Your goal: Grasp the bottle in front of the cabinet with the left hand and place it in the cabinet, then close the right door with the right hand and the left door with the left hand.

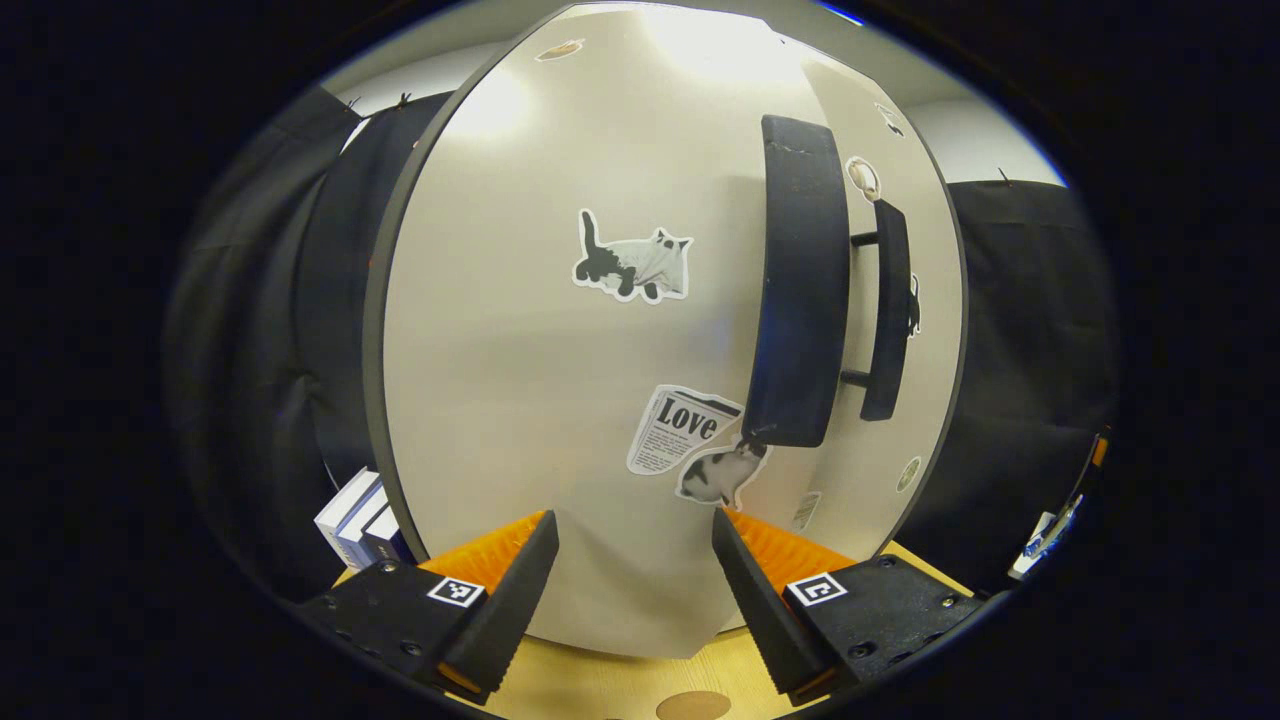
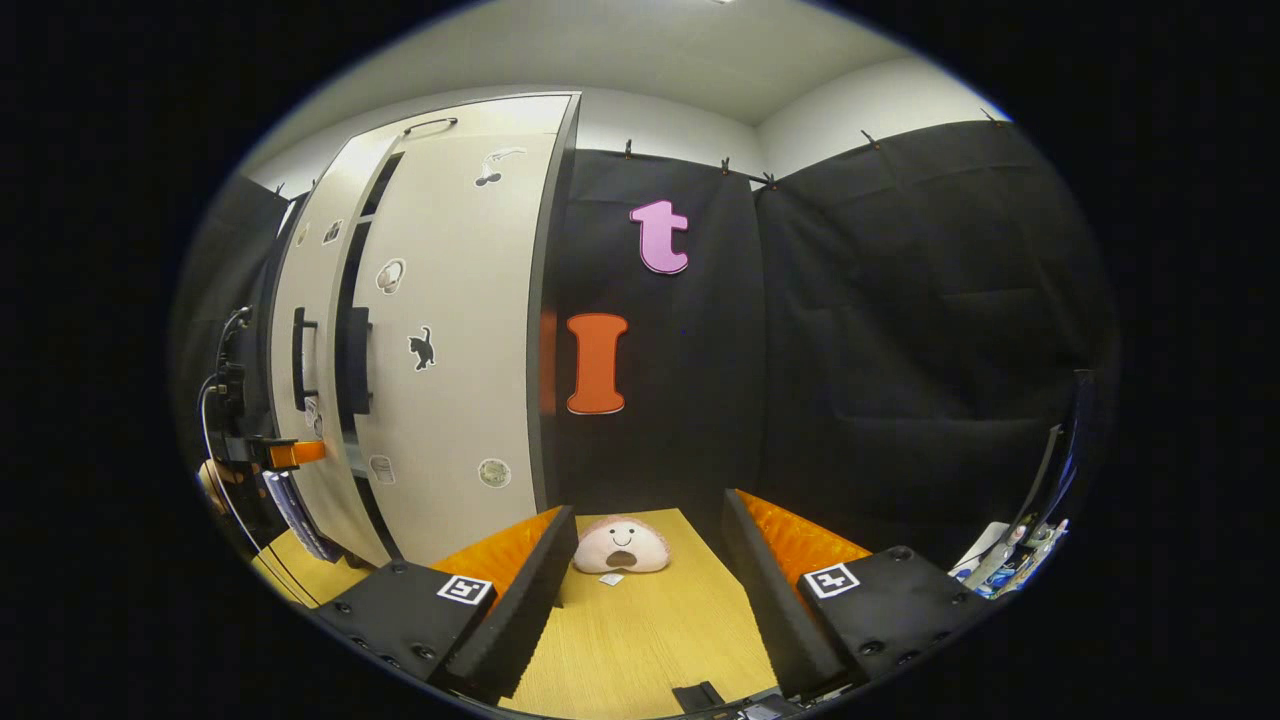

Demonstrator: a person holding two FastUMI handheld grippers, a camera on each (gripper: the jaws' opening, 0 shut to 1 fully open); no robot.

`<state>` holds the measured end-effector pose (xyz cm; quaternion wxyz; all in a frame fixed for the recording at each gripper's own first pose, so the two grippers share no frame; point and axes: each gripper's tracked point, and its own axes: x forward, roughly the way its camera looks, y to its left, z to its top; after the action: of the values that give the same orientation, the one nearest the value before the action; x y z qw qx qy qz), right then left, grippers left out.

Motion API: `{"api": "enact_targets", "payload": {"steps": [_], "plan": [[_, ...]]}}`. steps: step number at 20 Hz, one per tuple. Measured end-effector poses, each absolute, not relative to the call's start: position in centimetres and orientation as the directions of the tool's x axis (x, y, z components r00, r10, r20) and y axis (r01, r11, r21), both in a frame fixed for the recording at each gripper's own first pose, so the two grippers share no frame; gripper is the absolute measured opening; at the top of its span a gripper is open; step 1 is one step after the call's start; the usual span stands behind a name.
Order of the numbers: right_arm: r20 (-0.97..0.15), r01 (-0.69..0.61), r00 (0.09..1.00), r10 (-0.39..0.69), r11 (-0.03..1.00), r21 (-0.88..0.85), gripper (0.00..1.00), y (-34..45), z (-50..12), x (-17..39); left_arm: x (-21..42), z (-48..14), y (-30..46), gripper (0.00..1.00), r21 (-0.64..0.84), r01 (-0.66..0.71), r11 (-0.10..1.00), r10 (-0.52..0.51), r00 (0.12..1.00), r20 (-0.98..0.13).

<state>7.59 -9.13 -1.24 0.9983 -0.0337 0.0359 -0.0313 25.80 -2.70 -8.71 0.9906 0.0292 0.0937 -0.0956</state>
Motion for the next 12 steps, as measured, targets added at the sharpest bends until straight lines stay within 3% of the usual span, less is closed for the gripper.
{"api": "enact_targets", "payload": {"steps": [7,12], "plan": [[-0.09,0.023,0.996,-0.029,0.998,-0.06,0.97,-9.0,-1.4,10.0,24.2,-8.3,-3.0,0.95,0.069,0.173,0.983,-0.152,0.959,-0.241],[-0.072,-0.004,0.997,-0.001,0.997,-0.073,0.97,-8.5,-0.7,11.1,19.4,-3.7,-2.7,0.95,0.066,0.177,0.982,-0.162,0.968,-0.192]]}}
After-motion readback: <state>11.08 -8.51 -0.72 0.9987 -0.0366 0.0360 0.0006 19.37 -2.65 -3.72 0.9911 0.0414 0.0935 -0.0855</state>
